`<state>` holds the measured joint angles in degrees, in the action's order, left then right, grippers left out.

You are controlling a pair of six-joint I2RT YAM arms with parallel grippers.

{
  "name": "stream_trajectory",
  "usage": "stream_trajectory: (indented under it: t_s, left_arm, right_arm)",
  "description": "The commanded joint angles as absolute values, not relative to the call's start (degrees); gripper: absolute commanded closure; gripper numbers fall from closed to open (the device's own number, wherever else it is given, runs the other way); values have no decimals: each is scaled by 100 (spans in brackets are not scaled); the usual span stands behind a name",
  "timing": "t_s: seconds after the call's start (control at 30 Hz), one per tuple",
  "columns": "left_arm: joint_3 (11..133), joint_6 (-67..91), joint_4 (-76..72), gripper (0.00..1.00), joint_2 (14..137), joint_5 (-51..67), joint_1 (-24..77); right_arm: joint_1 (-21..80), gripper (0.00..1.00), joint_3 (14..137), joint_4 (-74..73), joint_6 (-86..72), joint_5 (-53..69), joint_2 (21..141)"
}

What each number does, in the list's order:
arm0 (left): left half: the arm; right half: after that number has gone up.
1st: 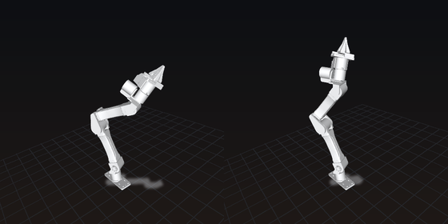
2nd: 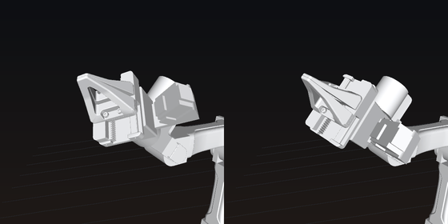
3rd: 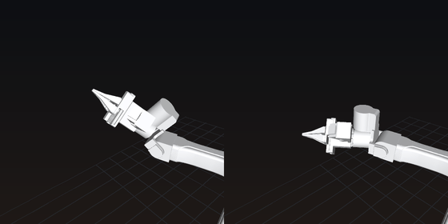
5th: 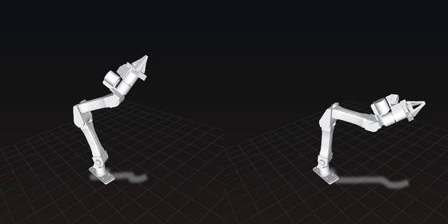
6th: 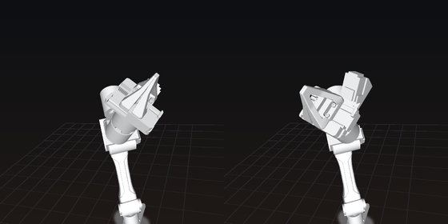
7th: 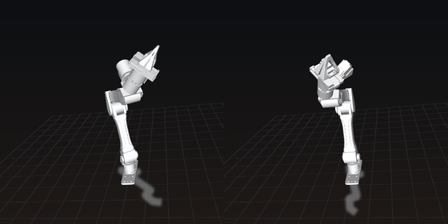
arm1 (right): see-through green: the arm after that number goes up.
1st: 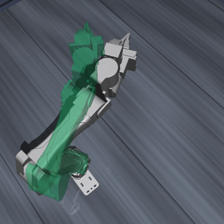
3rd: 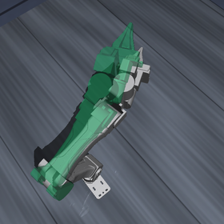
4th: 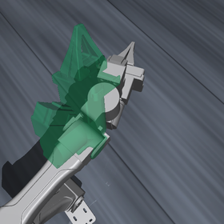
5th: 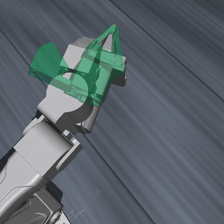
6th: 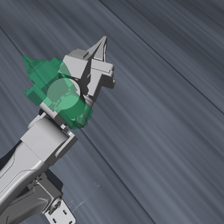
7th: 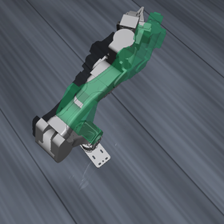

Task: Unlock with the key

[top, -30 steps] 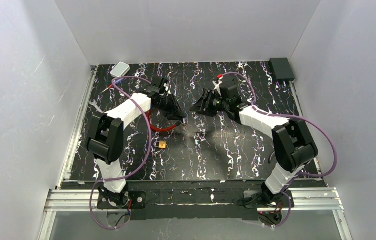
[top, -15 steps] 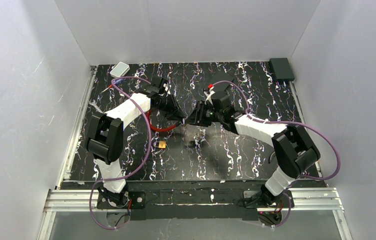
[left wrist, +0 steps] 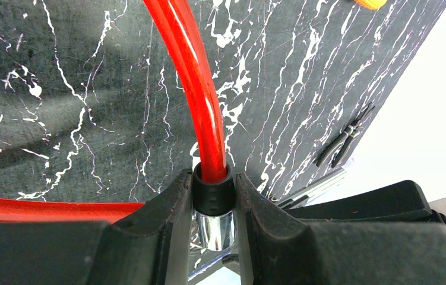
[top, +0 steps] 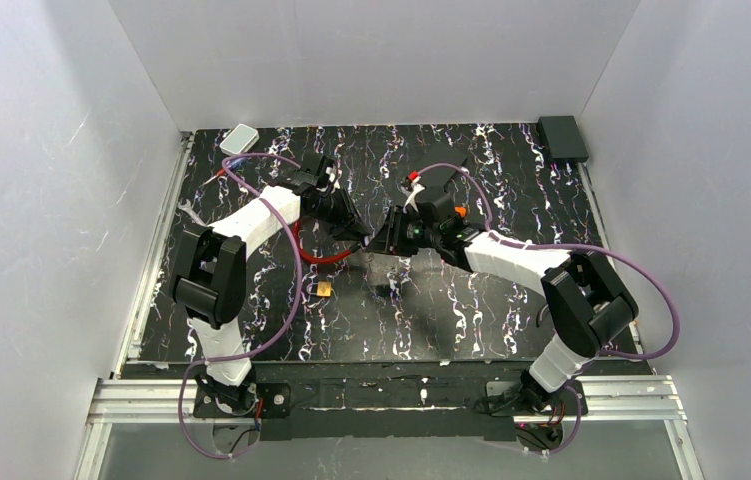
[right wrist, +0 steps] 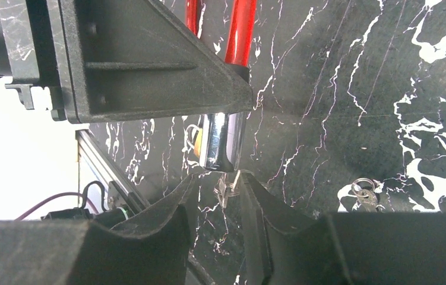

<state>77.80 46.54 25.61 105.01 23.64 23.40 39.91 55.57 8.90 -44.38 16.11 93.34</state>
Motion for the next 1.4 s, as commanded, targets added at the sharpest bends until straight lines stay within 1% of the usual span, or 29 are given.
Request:
stream_trajectory:
  t_s: [0.0,0.5,0.83,0.9,1.0,1.07,1.37]
  left_arm:
    - [7738,4630,2681,100,10178,2408,2268]
    - [7731,4634,2681,100,10152,2413,2255]
    - [7731,4640,2681,100,10148,2417,2253]
    - [7724,4638,2681,100,10144,2412,2256]
    - [7721,4636,2680,100,10137,2406,2248]
    - [7721,4640,2677,100,10139,2408,2243]
    - [7732,4638,2670,100,10138,2415,2215]
  right_arm:
    - [4063,62,5667,843,-4279,1409,9313]
    - [4202,68,5704,888,-4351,1291,9506]
    - [4271,68,5687,892,-4432,1223,9549]
    - [4277,66,5694,901,-4443,1226,9557]
    - [4280,57,5692,905,-4450,1222,9524]
    - [4280,54,5692,893,-4447,1204,9482]
    - [4297,61,5664,904,-4492,1291,9460]
